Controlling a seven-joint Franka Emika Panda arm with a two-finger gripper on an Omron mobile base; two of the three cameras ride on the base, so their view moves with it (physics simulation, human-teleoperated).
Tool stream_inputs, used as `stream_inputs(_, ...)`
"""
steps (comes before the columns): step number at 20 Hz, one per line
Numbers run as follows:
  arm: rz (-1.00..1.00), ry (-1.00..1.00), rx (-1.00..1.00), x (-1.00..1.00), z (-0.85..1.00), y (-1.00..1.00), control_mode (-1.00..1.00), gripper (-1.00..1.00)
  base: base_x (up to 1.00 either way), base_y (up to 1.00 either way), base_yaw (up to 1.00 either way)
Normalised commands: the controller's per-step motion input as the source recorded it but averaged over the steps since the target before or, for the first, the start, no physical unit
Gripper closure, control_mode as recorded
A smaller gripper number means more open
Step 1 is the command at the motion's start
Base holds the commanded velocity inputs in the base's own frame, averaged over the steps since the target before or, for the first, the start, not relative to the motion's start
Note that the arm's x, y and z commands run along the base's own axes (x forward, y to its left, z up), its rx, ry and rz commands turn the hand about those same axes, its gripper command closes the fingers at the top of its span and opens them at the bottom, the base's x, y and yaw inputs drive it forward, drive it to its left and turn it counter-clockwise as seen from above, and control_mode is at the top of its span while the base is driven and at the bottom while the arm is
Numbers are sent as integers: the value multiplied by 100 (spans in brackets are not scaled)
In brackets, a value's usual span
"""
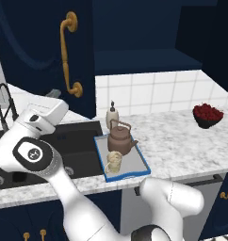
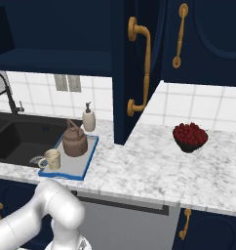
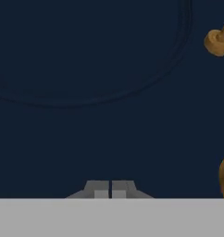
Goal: Pick the kettle from the counter and place it on the tray. Then pick the mug from the cabinet and place it on the tray. Then close the cabinet doors.
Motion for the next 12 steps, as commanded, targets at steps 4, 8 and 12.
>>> stream_inputs(4, 5, 3, 0, 34, 2, -41, -100, 100, 0, 0, 0)
stream_inputs(8, 6, 6, 0, 49, 2, -11, -100, 100, 0, 0, 0)
stream_inputs(12, 8, 4, 0, 48, 1, -1, -100, 100, 0, 0, 0)
